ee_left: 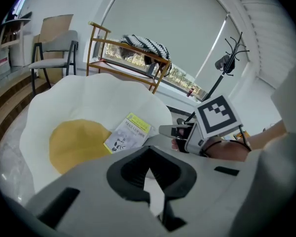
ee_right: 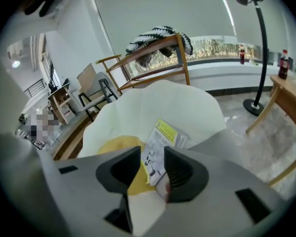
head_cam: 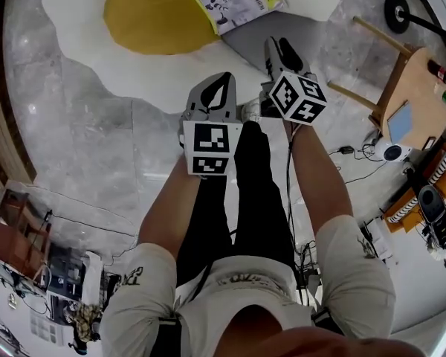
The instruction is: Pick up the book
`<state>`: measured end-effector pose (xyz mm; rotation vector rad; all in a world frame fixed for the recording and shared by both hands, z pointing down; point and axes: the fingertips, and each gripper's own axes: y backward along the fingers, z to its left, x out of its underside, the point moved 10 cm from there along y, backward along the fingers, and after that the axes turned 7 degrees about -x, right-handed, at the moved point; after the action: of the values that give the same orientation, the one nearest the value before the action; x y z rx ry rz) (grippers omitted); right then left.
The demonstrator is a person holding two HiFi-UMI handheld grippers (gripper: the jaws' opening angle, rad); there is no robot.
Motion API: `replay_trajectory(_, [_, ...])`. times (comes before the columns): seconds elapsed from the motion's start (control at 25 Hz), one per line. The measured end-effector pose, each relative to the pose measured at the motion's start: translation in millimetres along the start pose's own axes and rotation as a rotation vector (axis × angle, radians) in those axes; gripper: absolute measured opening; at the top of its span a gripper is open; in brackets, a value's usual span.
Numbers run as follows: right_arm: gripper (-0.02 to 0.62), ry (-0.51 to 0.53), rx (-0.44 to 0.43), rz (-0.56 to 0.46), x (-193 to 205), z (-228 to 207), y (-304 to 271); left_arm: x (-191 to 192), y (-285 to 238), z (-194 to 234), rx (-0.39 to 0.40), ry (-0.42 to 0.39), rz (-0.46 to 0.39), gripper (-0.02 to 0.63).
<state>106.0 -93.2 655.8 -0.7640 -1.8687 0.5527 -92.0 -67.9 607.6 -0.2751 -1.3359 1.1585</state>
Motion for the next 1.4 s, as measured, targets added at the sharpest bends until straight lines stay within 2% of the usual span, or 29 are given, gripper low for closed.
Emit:
replay_trajectory(0.12, [0.195, -0.095, -0.026, 0.028, 10, -19, -21, 9, -5, -1, 0.023, -0.013, 0.024, 0.017])
replay_trajectory(0.2, [0.212, -0.152, -0.029, 0.03, 13, -30, -34, 13, -7, 1, 0.03, -0.016, 0.035, 0.017])
replay_trajectory(0.48, [0.212, -0.144, 0.035, 0.078, 18, -51, -82, 26, -12, 11, 0.019, 0.011, 0.063, 0.017])
replay_trajectory(0.76, [0.265, -0.263, 0.112, 0.103, 29, -74, -127, 37, -27, 19, 0.019, 0.009, 0.1, 0.017])
replay_trajectory(1.28, [0.268, -0.331, 0.128, 0.073, 24, -87, -164, 40, -47, 32, 0.036, 0.027, 0.119, 0.017])
replay_trajectory(1.4, [0.267, -0.303, 0.073, 0.057, 26, -89, -161, 43, -49, 31, 0.04, 0.034, 0.119, 0.017])
